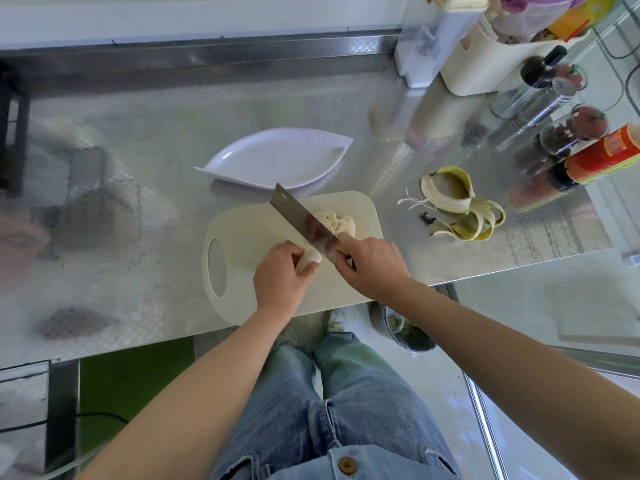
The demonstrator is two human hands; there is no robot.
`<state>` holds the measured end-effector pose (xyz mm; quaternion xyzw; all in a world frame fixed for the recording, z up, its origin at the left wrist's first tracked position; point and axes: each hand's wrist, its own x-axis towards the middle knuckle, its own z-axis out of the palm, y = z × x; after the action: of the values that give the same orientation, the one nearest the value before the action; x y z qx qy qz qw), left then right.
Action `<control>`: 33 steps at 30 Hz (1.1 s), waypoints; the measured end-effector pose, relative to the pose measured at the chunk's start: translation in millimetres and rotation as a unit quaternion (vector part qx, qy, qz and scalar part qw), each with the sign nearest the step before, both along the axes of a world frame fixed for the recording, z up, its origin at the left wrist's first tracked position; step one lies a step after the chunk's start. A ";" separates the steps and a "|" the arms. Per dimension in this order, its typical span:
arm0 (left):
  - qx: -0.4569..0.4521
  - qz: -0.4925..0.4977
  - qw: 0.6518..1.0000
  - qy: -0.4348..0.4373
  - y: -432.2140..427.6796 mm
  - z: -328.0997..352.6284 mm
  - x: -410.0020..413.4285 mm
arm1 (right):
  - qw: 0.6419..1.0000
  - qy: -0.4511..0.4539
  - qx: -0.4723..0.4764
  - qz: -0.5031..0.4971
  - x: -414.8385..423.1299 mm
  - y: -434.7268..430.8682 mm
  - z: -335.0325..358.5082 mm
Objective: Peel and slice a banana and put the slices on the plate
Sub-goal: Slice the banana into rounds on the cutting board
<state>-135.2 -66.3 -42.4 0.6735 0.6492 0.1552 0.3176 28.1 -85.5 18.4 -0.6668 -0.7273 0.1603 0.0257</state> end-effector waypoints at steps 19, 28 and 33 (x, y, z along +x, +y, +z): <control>-0.012 0.014 1.000 -0.012 -0.8 -0.5 1.0 | 0.997 -0.042 -0.059 0.033 -8.5 -1.3 -25.3; 0.006 -0.006 1.000 0.001 -6.7 0.9 -5.8 | 1.000 -0.017 -0.018 0.019 -4.5 -1.8 -14.6; 0.005 -0.006 1.000 0.009 -7.0 0.4 -6.4 | 1.000 -0.018 -0.001 0.024 -1.0 1.8 -5.1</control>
<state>-141.6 -73.3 -42.0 0.6800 0.6476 0.1503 0.3092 27.1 -83.7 13.3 -0.6521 -0.7432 0.1496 0.0079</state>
